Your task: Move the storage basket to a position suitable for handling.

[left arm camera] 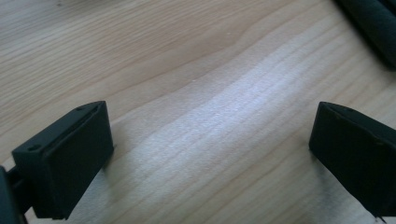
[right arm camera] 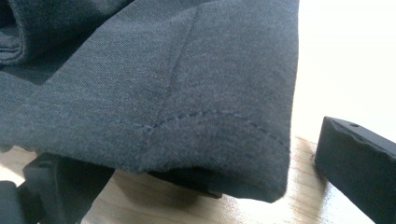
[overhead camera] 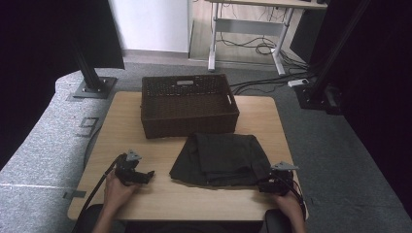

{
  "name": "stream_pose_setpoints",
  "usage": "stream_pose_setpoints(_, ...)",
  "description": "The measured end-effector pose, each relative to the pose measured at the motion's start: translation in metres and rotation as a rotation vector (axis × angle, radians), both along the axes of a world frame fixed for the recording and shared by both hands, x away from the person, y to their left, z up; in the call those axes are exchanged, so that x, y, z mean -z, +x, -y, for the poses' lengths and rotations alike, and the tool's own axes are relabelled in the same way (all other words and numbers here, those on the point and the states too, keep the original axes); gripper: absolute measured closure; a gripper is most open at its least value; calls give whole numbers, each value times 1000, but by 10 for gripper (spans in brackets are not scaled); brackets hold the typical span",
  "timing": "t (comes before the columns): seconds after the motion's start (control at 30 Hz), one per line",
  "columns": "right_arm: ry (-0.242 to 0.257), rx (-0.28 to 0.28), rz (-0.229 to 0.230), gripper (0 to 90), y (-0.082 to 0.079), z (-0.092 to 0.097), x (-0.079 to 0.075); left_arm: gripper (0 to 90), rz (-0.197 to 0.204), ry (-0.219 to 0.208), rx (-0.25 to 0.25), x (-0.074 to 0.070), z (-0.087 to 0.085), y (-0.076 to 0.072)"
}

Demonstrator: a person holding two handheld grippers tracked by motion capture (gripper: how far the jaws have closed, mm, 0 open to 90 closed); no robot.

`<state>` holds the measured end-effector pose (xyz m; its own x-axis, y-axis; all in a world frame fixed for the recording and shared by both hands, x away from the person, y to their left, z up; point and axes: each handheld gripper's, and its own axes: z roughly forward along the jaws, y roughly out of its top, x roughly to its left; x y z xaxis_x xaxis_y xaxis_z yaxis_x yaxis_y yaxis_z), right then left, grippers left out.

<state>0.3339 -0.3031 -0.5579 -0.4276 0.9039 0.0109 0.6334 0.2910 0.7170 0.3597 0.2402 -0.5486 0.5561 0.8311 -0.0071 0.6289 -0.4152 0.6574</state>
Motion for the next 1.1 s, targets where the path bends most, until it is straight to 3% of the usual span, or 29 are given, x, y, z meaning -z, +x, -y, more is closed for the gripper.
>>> stream_pose_setpoints(0.73,-4,-19,-14,0,-1,1,-1,23,3,-3,-24,-1,6,-4)
stream_pose_setpoints(0.93,-1,-31,-24,36,-2,2,-4,34,-4,-4,-19,-2,8,-4)
stream_pose_setpoints(1.1,-9,-42,-23,44,-4,1,-10,49,-33,-52,-1,-5,9,-3)
